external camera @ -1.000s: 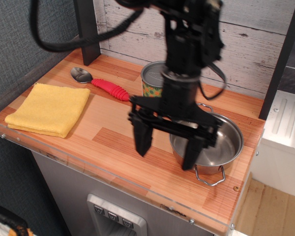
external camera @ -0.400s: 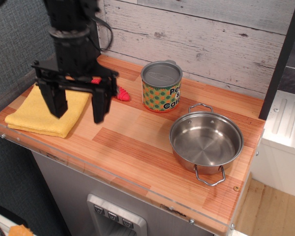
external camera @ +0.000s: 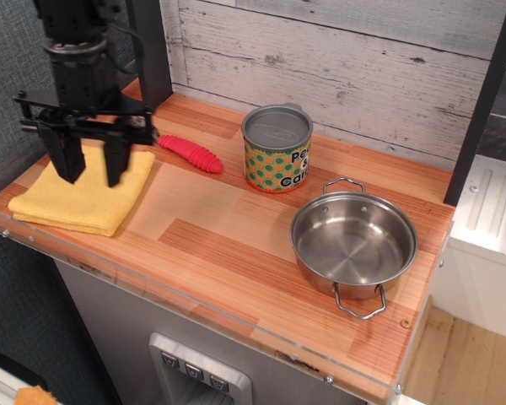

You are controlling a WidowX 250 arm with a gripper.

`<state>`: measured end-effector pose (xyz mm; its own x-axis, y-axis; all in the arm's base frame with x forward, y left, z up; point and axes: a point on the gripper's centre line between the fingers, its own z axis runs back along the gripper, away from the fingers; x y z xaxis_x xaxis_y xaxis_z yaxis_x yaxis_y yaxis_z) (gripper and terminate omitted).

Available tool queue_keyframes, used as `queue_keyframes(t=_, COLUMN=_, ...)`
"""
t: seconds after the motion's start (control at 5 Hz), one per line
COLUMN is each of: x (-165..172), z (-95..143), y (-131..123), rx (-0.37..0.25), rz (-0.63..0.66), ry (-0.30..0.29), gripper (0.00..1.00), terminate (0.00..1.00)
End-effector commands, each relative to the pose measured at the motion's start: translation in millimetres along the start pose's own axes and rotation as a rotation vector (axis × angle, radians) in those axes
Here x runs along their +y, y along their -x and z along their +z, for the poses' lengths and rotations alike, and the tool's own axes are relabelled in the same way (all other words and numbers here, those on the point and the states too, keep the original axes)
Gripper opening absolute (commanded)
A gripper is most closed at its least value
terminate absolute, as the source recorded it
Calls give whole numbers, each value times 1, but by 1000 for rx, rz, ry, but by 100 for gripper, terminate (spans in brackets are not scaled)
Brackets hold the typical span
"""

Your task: Move yellow cloth closer to the left of silver pot.

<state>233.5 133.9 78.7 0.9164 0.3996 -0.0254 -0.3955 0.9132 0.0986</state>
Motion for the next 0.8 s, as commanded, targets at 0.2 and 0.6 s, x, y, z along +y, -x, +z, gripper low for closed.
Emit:
queue_keyframes(t=0.2, x=35, z=-23, y=-45, rx=-156, rz=-75, ry=-58, gripper=0, terminate=0)
queue_keyframes(t=0.6, x=39, z=-46, y=-51, rx=-152, rz=-110, ry=-71, gripper=0, terminate=0)
